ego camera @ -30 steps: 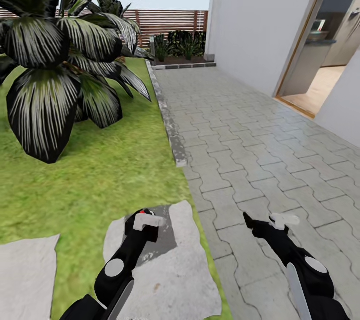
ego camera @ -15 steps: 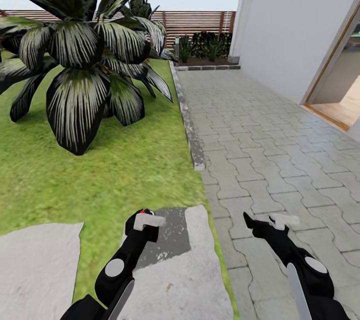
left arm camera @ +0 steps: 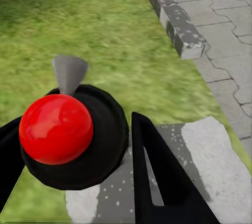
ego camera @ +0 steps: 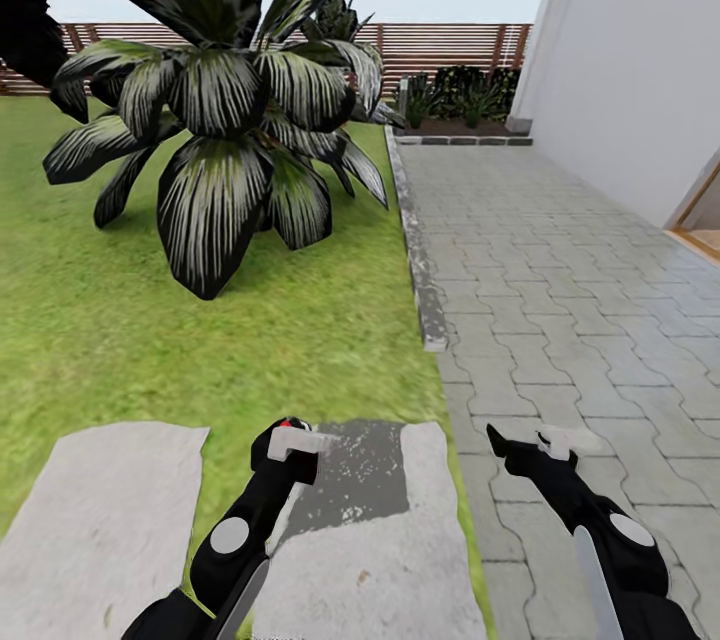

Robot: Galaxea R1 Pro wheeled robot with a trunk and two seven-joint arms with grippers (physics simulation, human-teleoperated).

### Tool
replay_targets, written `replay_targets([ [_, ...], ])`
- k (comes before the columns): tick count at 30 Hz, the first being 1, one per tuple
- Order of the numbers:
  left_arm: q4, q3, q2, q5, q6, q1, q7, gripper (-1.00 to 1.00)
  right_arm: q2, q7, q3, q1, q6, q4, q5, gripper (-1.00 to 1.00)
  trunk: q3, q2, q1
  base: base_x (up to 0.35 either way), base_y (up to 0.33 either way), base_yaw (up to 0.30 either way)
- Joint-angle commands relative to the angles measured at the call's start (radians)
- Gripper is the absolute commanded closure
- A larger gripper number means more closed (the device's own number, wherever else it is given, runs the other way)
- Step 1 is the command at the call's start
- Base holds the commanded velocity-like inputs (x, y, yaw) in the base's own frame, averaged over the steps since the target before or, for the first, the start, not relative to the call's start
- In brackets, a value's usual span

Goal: In the garden, pick up the pesticide atomizer on the floor and spray pesticide onto both trees until each tree trunk is fully covered.

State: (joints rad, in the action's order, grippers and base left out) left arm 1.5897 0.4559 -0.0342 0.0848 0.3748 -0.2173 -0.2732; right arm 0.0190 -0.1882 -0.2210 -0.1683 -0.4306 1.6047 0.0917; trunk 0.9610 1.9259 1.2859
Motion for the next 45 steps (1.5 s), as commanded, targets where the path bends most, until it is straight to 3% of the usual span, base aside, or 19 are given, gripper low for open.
replay_targets([
  [1,0.001,0.004,-0.001,0.007,0.004,-0.001,-0.012,1.00,0.001,-0.004,-0.003,0.000,-0.007,0.001,0.009,-1.00,-0.002,-0.007,-0.004,0.000,0.000,0.282],
  [7,0.001,0.004,-0.001,0.007,0.003,-0.001,-0.012,1.00,0.001,-0.004,-0.003,0.000,-0.007,0.001,0.009,-1.00,-0.021,-0.049,-0.027,0.000,0.000,0.283],
  [45,-0.002,0.003,-0.001,0.014,0.002,-0.002,-0.013,1.00,0.001,-0.003,-0.003,0.000,-0.008,0.001,0.009,-1.00,-0.021,-0.049,-0.027,0.009,-0.007,0.285],
])
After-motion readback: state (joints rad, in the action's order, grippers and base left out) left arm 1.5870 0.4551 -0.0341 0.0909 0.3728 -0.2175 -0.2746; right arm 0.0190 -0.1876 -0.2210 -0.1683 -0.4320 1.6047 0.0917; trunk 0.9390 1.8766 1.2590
